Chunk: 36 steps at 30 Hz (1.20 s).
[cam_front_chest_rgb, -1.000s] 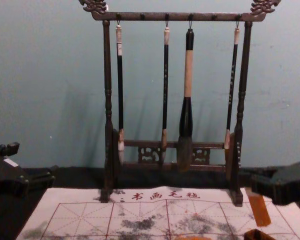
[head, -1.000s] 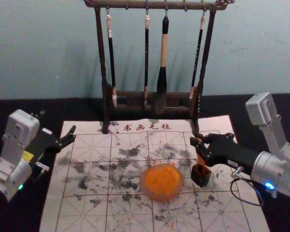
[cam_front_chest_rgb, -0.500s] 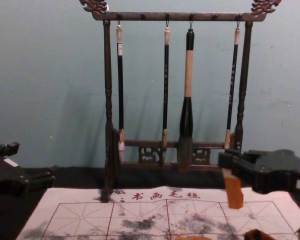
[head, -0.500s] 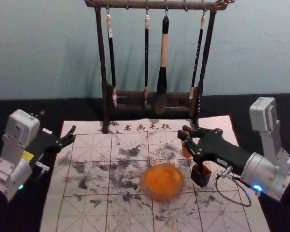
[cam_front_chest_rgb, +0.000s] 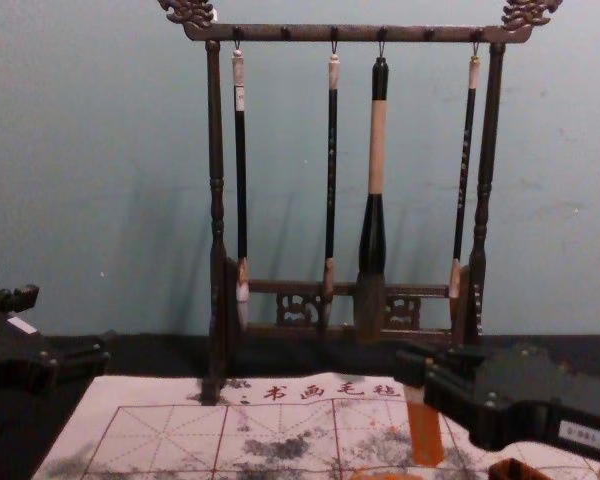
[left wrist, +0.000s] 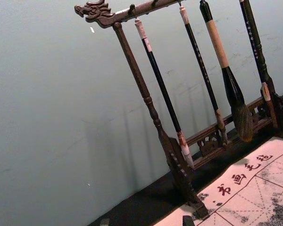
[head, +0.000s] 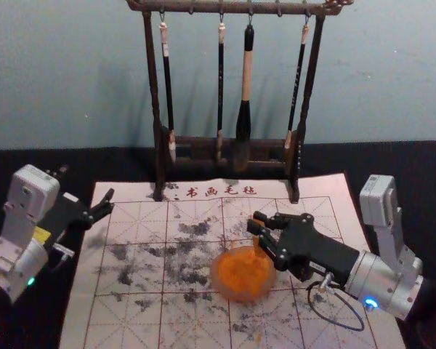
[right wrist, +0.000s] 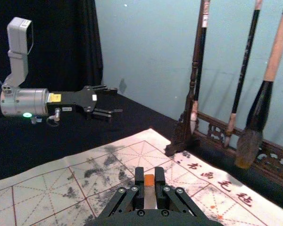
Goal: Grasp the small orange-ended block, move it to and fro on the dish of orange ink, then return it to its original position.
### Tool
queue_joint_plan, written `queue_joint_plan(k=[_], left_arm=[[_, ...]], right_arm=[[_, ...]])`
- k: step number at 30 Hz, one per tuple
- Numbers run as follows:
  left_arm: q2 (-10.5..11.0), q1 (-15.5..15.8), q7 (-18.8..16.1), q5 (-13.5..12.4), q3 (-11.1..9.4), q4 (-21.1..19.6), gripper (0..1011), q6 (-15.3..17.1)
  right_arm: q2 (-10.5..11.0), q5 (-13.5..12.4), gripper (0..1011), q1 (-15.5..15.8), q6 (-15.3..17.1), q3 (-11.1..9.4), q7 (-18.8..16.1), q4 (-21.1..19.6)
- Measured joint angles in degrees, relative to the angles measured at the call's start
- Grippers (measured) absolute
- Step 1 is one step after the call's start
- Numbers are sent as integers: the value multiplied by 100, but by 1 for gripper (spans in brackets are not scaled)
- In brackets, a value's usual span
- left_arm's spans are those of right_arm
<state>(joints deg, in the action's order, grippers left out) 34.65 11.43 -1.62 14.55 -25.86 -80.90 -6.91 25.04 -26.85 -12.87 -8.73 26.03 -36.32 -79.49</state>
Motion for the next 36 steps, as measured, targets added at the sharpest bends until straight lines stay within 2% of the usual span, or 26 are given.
queue_joint_plan(k=[16,36], left_arm=[[0,0,0,0,0,0,1001,0],[0,0,0,0,0,0,1001,0]], right_arm=[[-75,-3,88,-61,-97,221,-176,265],[-173,232,88,-201,-46,465,-210,519]])
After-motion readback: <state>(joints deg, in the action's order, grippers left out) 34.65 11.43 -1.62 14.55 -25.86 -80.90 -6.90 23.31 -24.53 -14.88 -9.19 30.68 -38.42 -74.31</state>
